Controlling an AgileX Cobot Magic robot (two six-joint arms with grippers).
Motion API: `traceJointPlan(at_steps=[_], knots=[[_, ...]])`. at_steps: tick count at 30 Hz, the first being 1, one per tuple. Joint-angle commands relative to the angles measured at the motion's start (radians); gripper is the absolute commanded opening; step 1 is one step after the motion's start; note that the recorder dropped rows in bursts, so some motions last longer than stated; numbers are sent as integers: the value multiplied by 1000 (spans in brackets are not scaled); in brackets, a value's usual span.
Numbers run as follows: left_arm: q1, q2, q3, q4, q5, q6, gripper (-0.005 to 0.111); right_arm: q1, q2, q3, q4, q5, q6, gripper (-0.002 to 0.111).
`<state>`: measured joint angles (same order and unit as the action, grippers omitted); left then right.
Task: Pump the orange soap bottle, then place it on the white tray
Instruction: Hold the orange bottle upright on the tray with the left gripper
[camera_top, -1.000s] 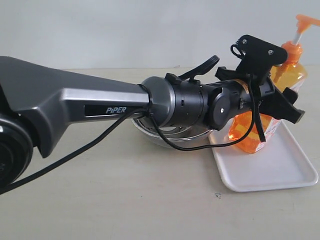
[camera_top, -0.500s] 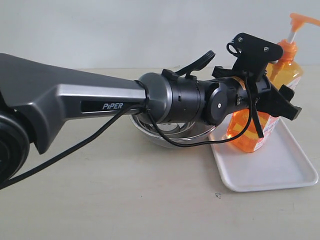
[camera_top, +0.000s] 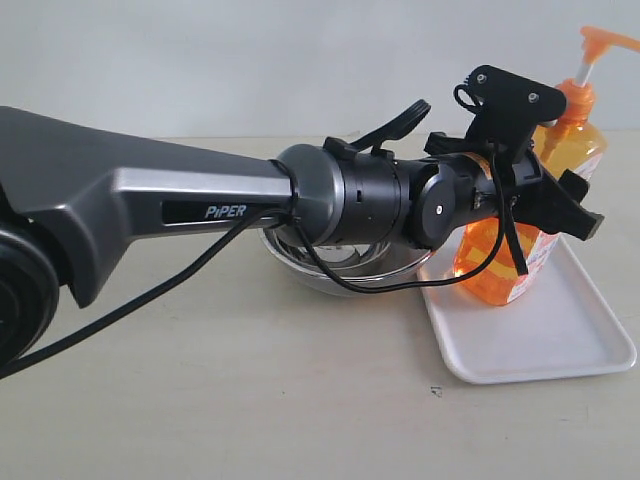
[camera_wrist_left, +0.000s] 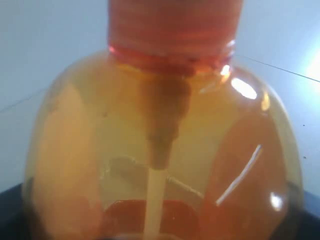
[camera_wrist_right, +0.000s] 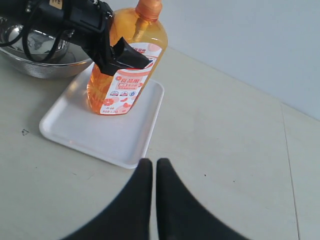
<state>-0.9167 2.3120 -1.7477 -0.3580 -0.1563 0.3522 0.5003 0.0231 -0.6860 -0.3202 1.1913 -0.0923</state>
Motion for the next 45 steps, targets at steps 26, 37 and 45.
traceJointPlan(at_steps=[26, 37, 45], knots=[[1, -19, -10, -5, -6, -1, 7, -2, -1, -3, -3, 0, -11, 0], [1, -19, -10, -5, -4, -68, 66, -2, -1, -3, -3, 0, -11, 0], [1, -19, -10, -5, -8, -68, 67, -2, -1, -3, -3, 0, -11, 0]])
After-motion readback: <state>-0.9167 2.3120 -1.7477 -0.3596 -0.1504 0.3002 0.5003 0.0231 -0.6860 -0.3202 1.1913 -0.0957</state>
